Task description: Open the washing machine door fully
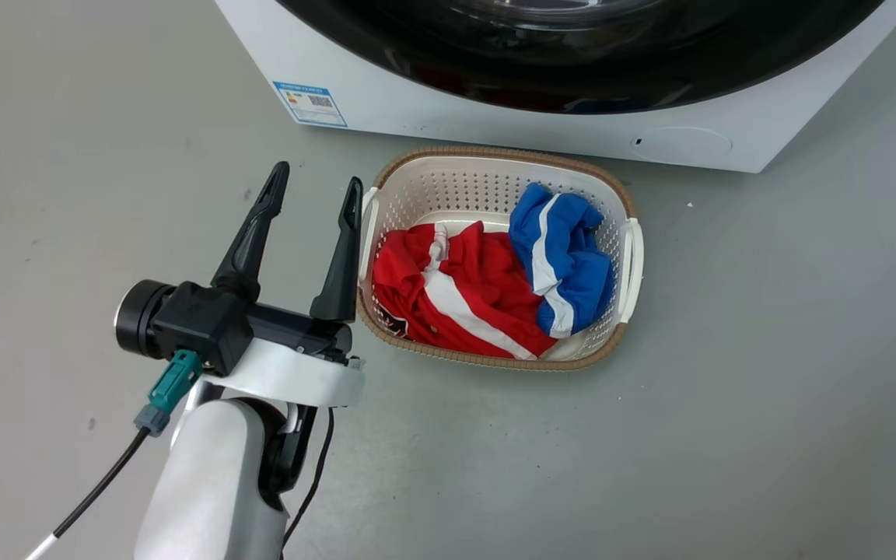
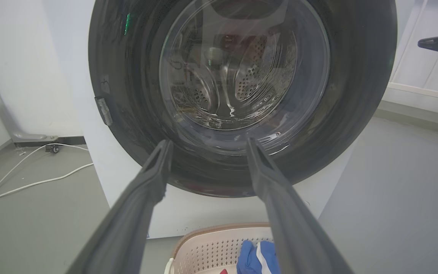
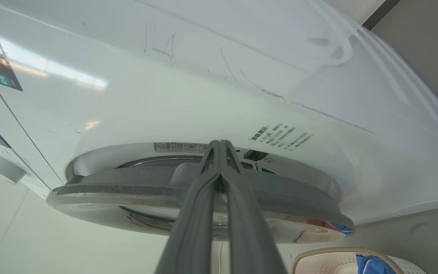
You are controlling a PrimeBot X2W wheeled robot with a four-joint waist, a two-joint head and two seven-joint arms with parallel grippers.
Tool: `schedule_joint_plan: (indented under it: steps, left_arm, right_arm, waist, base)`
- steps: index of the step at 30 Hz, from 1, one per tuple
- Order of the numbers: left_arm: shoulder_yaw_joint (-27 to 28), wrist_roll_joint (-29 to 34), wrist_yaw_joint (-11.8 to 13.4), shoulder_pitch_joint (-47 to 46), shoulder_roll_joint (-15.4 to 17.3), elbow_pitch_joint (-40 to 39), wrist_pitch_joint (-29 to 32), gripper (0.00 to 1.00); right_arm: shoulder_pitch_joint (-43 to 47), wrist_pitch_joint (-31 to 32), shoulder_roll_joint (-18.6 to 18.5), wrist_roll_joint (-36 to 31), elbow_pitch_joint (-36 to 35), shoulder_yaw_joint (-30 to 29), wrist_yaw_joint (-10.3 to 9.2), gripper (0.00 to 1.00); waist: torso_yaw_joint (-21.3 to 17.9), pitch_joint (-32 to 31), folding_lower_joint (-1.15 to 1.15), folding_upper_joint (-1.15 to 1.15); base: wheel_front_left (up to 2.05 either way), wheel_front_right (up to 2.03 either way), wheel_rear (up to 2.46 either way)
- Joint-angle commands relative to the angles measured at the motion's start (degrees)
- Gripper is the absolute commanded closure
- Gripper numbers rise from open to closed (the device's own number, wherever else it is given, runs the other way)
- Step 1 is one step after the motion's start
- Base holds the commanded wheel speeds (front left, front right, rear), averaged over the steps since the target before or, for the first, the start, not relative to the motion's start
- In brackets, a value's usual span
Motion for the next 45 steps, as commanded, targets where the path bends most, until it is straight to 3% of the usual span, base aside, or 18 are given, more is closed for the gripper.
schedule_joint_plan:
  steps: [1,13,23,34,45]
  left_arm:
    - [-0.2,0.4,-0.1,-1.2,-0.3,-0.4,-0.1,0.0]
    - [-1.6,0.2,0.0,-2.3,-0.4,-1.5,-0.1,0.0]
    - [-2.8,0.3,-0.1,-3.1,-0.3,-1.3,-0.1,0.0]
    - [-2.7,0.3,-0.1,-1.6,-0.4,0.1,-0.1,0.0]
    - [0.3,-0.2,-0.1,4.0,-0.5,2.2,-0.1,0.0]
  right_arm:
    - [-2.2,1.5,-0.3,-1.3,1.5,0.5,0.01,1.0]
    - [-13.4,8.5,1.3,-13.6,8.6,2.9,0.01,1.0]
    - [-17.4,13.8,3.3,-20.2,8.8,2.8,0.02,1.0]
    - [-10.8,22.6,6.0,-22.8,3.1,1.4,0.08,1.0]
    - [3.1,33.6,12.4,-22.6,-6.9,1.3,0.08,1.0]
  waist:
    - [0.5,0.6,-0.01,0.0]
    - [2.7,3.5,-0.01,0.0]
    - [2.7,5.5,-0.01,0.0]
    - [0.8,1.4,-0.01,0.0]
    - [-1.1,-8.3,-0.01,0.0]
  base:
    - [0.0,0.0,0.0]
    - [0.0,0.0,0.0]
    - [0.0,0.0,0.0]
    - [0.0,0.0,0.0]
    - [0.0,0.0,0.0]
